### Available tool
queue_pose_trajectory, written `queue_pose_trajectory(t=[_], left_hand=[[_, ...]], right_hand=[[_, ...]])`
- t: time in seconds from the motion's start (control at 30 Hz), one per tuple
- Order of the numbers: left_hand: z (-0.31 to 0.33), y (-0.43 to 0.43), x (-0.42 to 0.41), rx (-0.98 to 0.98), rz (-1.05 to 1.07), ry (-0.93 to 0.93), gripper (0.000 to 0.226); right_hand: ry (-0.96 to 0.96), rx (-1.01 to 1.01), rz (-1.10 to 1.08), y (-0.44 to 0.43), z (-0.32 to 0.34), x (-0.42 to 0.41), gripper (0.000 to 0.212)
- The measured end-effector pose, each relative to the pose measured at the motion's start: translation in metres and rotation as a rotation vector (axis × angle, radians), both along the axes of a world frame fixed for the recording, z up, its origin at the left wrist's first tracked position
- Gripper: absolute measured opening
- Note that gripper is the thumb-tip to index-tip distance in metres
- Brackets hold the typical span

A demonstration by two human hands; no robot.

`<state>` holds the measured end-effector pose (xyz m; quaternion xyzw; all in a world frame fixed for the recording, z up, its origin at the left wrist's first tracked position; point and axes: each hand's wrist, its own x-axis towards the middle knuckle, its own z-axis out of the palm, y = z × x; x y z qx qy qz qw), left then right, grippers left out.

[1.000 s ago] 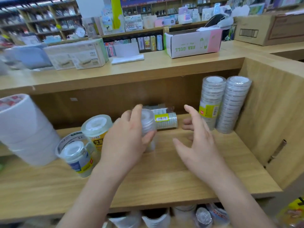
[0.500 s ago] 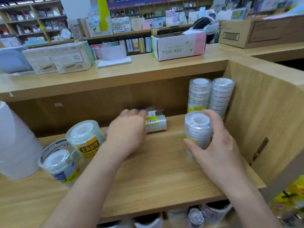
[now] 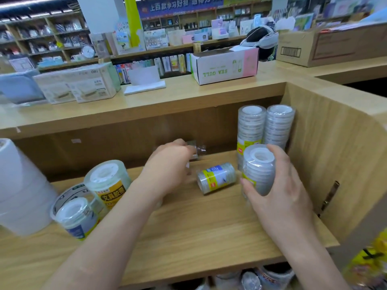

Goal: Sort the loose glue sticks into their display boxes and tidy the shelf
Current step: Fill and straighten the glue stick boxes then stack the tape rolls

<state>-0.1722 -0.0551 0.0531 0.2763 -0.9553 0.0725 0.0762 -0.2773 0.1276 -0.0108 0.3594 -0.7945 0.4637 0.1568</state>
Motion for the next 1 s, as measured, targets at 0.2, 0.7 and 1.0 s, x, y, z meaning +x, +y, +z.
queue_pose_trajectory(t=[0.2,0.7,1.0], left_hand=[[0.000,0.021,0.008,0.116,-0.161,0.096,0.041],[-0.006,0.049,-0.018,0.334,-0.090,0.386,0.048],[-0.015,0.030,-0.056,0.436,0.001,0.368,0.062]], right_hand=[[0.074,-0.001,-0.054,-0.002,-0.004,-0.001,0.068],[0.123,-0.051,-0.152,0.009,-0.002,-0.005,0.064],[0.349,0.043,-0.260,0.010,-0.005,-0.006,0.057]])
